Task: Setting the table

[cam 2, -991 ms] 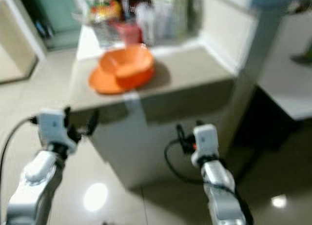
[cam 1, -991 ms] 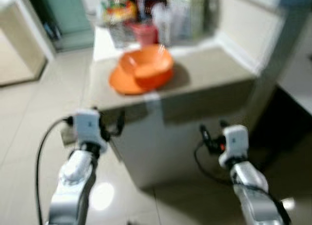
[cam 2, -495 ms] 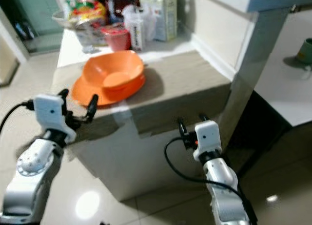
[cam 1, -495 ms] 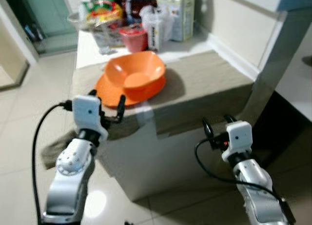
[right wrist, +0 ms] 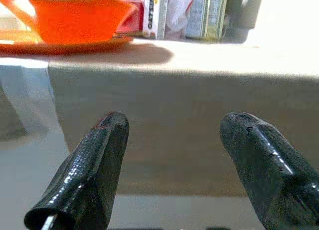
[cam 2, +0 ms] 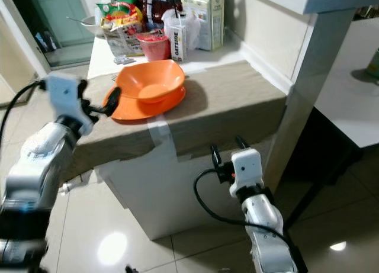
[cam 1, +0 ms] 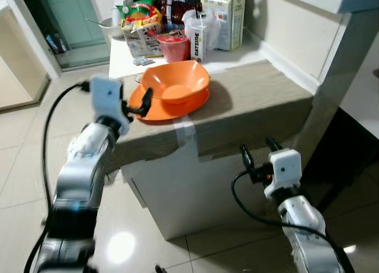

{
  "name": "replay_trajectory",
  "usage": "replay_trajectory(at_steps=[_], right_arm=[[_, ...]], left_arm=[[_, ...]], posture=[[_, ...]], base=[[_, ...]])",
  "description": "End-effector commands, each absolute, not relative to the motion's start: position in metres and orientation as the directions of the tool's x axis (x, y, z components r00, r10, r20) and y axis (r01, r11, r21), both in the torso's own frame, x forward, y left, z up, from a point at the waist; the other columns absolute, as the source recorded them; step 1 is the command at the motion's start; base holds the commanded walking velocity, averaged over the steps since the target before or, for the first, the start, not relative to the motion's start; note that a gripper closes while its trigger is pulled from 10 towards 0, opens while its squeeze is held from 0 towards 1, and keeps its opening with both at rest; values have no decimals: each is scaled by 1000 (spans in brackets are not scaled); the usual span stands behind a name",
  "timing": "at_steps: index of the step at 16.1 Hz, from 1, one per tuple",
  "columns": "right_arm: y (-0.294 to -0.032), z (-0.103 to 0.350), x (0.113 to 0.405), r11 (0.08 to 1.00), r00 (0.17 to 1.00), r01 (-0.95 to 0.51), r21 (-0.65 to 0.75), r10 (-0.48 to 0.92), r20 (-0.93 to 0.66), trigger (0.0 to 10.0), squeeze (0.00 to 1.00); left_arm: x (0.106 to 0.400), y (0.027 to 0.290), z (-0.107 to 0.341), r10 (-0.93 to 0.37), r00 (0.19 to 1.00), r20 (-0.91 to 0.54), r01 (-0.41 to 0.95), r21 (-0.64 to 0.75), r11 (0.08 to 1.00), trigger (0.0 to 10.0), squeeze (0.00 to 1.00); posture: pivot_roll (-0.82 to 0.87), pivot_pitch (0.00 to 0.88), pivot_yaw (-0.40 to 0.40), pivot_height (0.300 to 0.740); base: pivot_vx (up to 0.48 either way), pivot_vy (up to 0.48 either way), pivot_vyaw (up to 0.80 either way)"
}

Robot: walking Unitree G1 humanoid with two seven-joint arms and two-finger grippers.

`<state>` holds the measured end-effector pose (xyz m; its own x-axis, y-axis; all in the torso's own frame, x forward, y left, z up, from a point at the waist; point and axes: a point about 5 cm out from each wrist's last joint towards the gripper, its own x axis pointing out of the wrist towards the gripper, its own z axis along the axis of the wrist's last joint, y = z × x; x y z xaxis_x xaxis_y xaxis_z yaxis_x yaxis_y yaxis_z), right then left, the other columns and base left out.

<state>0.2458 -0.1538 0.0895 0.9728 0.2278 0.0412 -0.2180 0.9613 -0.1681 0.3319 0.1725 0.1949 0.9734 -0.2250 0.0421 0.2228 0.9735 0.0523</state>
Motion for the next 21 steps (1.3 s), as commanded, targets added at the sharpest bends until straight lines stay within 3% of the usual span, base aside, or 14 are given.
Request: replay_trajectory(at_steps=[1,7,13,19,21], right_arm=[[-151,94,245,963,972,-212,-169,225,62,10000,0],[-157,93,236,961,976,-206,-182,216,36,10000,0],[-162,95,233,958,976,-205,-200,215,27,10000,0],[-161,96,231,959,977,-204,-198,212,20,10000,0],[-161,96,230,959,977,-204,-197,212,20,10000,0]], left_arm=[[341,181,194,-203,979,-11,203,-16,979,10000,0],[370,188,198,-92,989,-115,49,-330,943,10000,0],[378,183,186,-85,971,-224,-31,-467,884,10000,0],[385,174,209,-111,985,-133,33,-486,873,10000,0],[381,171,216,-113,991,-77,76,-379,922,10000,0]], posture=[[-170,0,153,740],[-203,0,131,740],[-218,1,124,740],[-221,6,129,740],[-220,8,131,740]], base=[[0,0,0],[0,0,0],[0,0,0],[0,0,0],[0,0,0]])
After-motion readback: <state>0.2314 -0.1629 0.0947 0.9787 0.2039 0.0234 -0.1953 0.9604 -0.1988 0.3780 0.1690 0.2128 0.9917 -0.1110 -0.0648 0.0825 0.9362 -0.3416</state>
